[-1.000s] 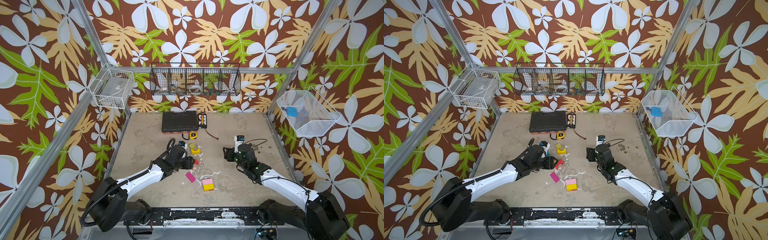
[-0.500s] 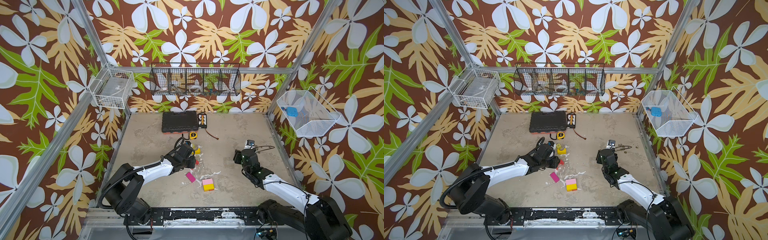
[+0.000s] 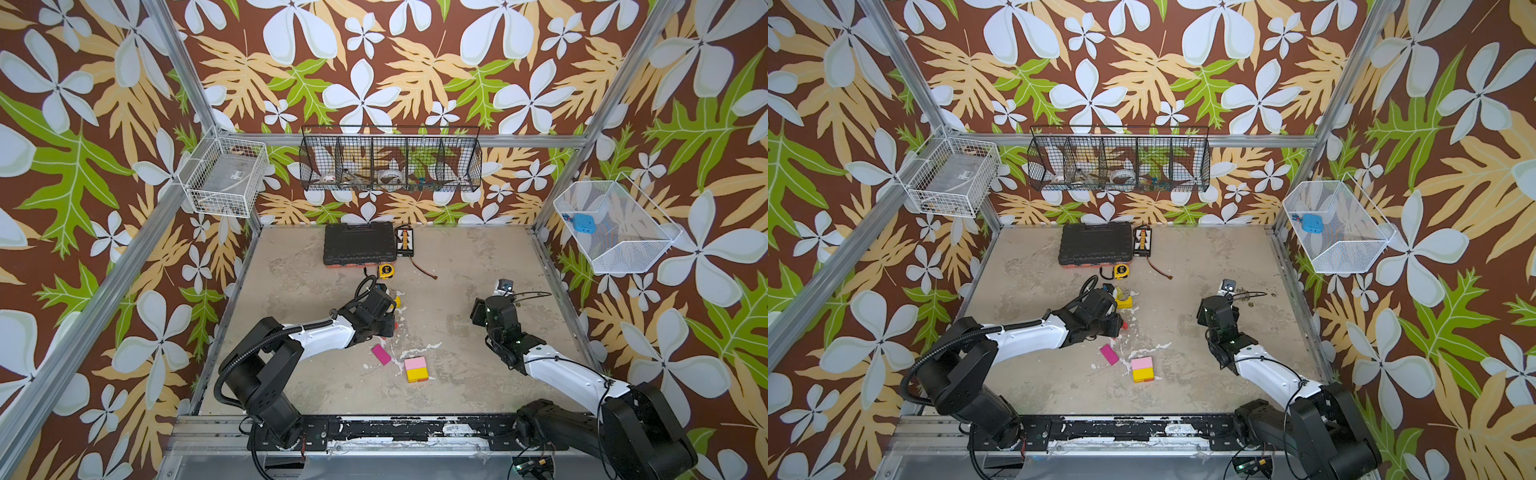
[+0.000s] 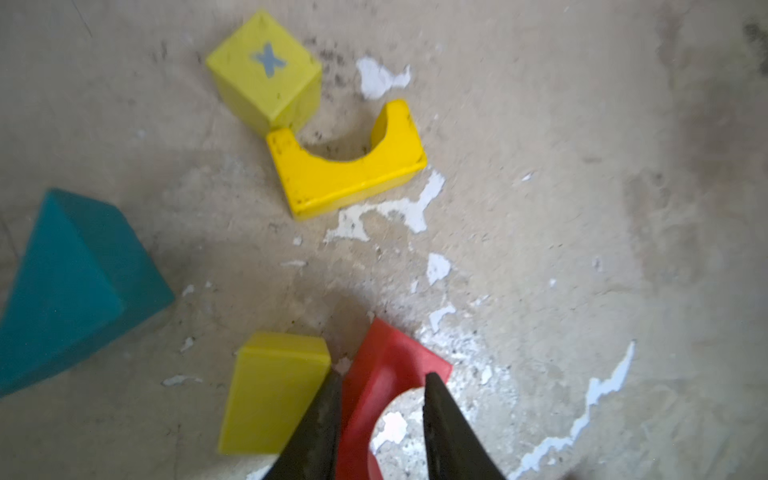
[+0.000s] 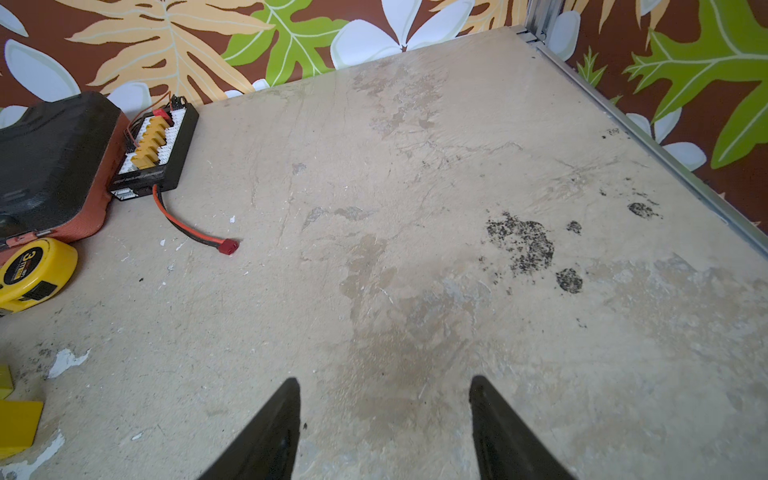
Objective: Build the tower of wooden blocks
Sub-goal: 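Withdraw the right gripper to the far side while the left gripper approaches the red arch, then lower the left gripper around the red arch block and close it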
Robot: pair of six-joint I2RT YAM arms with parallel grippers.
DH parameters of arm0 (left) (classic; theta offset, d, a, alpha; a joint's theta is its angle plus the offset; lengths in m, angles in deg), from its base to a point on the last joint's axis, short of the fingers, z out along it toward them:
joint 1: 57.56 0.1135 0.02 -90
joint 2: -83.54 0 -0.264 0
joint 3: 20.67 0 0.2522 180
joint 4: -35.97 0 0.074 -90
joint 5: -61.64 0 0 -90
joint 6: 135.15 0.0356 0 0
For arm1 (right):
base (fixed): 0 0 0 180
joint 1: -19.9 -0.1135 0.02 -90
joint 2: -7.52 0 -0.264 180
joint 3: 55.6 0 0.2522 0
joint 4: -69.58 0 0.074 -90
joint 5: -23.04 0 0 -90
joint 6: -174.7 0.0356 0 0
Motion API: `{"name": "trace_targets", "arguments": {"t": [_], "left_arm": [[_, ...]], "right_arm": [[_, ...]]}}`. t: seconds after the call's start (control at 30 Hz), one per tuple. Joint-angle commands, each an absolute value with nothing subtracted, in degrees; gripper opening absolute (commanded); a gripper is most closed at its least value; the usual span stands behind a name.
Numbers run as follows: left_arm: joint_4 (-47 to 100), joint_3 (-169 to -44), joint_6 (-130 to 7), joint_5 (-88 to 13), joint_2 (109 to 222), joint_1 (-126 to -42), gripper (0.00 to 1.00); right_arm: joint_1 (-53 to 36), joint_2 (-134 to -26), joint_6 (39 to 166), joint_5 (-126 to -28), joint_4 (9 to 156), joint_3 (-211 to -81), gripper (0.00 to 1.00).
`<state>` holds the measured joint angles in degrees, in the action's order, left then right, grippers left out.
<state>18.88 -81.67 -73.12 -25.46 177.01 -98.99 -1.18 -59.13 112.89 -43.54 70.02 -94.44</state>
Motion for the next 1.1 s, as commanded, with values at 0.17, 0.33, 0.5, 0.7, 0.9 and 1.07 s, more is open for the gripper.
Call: {"name": "trace_targets", "arguments": {"t": [0.17, 0.33, 0.5, 0.7, 0.9, 1.07], "left_arm": [[15.6, -81.5, -72.9, -23.3, 175.8, -100.6, 0.39], [15.6, -81.7, -72.8, -22.3, 176.4, -100.7, 0.4], [14.7, -84.0, -72.4, -21.2, 178.7, -100.7, 0.39], [13.5, -85.8, -72.0, -19.6, 180.3, -100.7, 0.28], [12.3, -86.2, -71.8, -18.1, 180.7, -101.4, 0.16], [10.2, -87.6, -72.0, -14.8, 181.1, -101.9, 0.07]], "right_arm": [[-1.2, -60.1, 112.9, -43.6, 69.3, -95.2, 0.64], [-1.3, -60.0, 113.0, -43.7, 69.4, -95.2, 0.64], [-1.2, -60.0, 113.0, -43.8, 69.4, -95.1, 0.64], [-1.2, -60.4, 112.9, -44.0, 69.5, -95.4, 0.64], [-1.3, -60.5, 112.9, -44.0, 69.5, -95.4, 0.64], [-1.3, -60.4, 112.9, -44.2, 69.4, -95.3, 0.64]]}}
